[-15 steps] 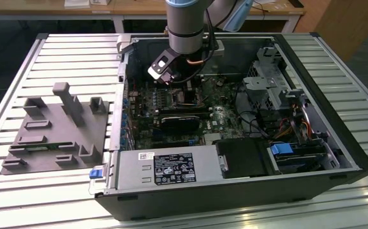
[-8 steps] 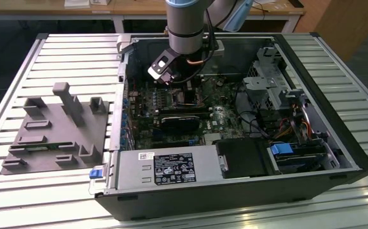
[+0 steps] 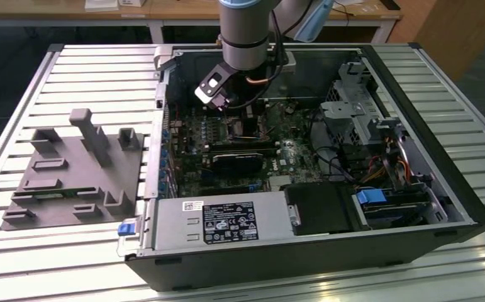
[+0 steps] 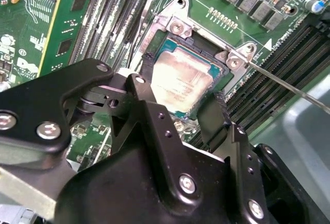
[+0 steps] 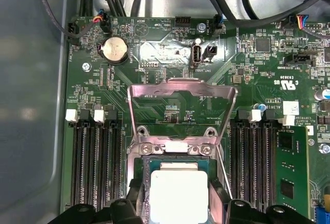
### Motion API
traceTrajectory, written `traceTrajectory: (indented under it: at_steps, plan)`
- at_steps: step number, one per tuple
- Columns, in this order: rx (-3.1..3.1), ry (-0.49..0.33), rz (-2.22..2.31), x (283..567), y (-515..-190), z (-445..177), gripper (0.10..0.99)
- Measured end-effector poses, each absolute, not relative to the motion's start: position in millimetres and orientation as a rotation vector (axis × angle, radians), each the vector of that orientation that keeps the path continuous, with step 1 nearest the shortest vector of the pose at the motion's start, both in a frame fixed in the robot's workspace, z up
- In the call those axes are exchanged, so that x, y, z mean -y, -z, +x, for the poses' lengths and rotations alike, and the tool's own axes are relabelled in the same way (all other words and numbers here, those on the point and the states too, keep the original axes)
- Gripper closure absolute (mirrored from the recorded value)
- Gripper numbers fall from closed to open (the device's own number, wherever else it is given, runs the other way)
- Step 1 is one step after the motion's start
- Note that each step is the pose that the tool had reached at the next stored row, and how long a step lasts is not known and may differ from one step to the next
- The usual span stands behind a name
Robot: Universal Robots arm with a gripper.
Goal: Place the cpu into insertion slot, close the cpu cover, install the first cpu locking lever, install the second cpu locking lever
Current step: 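Place the cpu into insertion slot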
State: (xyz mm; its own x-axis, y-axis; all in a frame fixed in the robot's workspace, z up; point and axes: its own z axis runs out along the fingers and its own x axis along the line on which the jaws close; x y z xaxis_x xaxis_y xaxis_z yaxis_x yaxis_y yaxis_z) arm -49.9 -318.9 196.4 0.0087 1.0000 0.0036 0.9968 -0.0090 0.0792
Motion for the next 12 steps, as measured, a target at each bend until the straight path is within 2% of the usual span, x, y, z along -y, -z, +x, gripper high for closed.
traceTrajectory:
  at_steps: [12]
  plan:
    - [-2.176, -0.099, 2.196, 318.9, -196.8, -49.9, 0.471]
